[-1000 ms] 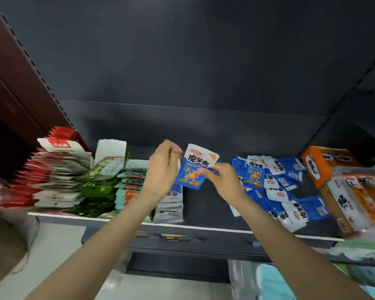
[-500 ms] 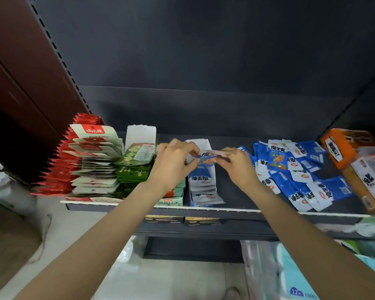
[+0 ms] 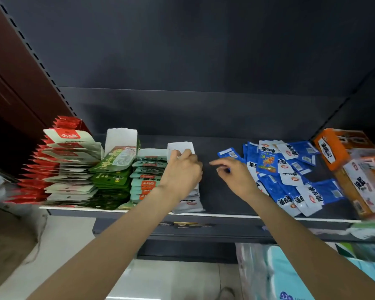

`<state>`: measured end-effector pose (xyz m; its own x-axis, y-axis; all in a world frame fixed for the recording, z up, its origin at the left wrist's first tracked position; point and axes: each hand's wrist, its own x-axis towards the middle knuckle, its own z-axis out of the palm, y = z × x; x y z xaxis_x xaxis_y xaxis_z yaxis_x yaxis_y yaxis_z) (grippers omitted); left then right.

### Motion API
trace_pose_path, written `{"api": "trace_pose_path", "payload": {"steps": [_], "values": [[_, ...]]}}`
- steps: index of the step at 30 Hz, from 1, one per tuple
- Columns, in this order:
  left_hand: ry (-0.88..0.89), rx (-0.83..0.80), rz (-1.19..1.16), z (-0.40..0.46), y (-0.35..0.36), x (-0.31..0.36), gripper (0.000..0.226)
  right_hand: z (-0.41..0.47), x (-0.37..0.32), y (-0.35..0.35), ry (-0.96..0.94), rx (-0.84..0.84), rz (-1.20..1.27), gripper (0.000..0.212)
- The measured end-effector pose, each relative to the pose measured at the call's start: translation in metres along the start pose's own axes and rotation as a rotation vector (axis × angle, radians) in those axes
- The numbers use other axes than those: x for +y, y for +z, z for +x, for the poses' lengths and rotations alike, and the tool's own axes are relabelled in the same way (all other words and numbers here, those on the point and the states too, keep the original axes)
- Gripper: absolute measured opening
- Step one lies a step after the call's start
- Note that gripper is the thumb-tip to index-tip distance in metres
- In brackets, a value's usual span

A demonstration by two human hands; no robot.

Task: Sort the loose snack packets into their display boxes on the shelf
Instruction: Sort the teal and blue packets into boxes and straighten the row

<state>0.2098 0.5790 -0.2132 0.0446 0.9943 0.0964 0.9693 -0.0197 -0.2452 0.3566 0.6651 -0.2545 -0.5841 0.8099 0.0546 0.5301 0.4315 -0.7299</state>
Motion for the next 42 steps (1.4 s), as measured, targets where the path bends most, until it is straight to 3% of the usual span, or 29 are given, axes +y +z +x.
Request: {"api": "trace_pose_path", "payload": {"steps": [2,4,6,9,13,16,19,22,26,30,32,34,36,40,42], "values": [[-0.026,-0.027,-0.204,0.018,0.005,0.021,0.022,0.003,0.026,-0.013,0.094,0.035,-0.045,0.032],[-0.131,-0.193,-0.551,0.039,0.008,0.046,0.027,0.007,0.054,-0.024,0.197,-0.004,-0.159,0.038],[-0.339,-0.318,-0.904,0.06,0.013,0.071,0.028,0.009,0.08,-0.035,0.28,-0.117,-0.271,0.053],[-0.669,-0.516,-1.132,0.089,0.035,0.099,0.02,0.01,0.11,-0.045,0.305,-0.298,-0.368,0.065],[-1.014,-0.494,-1.413,0.116,0.066,0.125,0.006,0.006,0.133,-0.05,0.279,-0.428,-0.411,0.066],[-1.164,-0.435,-1.54,0.124,0.077,0.132,0.029,0.008,0.138,-0.055,0.259,-0.437,-0.359,0.063],[-1.085,-0.394,-1.407,0.128,0.074,0.127,0.027,0.011,0.137,-0.061,0.241,-0.427,-0.307,0.062],[-1.021,-0.32,-1.416,0.124,0.052,0.11,0.006,0.01,0.126,-0.069,0.192,-0.366,-0.273,0.071],[-1.016,-0.179,-1.673,0.099,0.004,0.078,0.02,0.002,0.091,-0.068,0.033,-0.198,-0.052,0.074],[-1.0,-0.159,-1.879,0.059,-0.038,0.049,0.02,0.0,0.041,-0.052,-0.236,0.034,-0.063,0.05],[-0.94,-0.106,-1.66,0.039,-0.049,0.033,0.023,-0.001,0.014,-0.041,-0.311,0.153,-0.005,0.032],[-0.843,0.076,-1.28,0.018,-0.049,0.012,0.028,-0.002,-0.015,-0.03,-0.257,0.21,0.095,0.016],[-0.724,0.261,-1.058,-0.003,-0.045,-0.009,0.017,0.0,-0.039,-0.017,-0.134,0.197,0.126,0.022],[-0.424,0.281,-1.007,-0.031,-0.031,-0.041,0.037,-0.002,-0.063,0.01,-0.12,0.096,0.067,0.022],[-0.281,0.289,-0.938,-0.037,-0.023,-0.049,0.035,-0.003,-0.065,0.023,-0.101,0.05,0.047,0.017]]}}
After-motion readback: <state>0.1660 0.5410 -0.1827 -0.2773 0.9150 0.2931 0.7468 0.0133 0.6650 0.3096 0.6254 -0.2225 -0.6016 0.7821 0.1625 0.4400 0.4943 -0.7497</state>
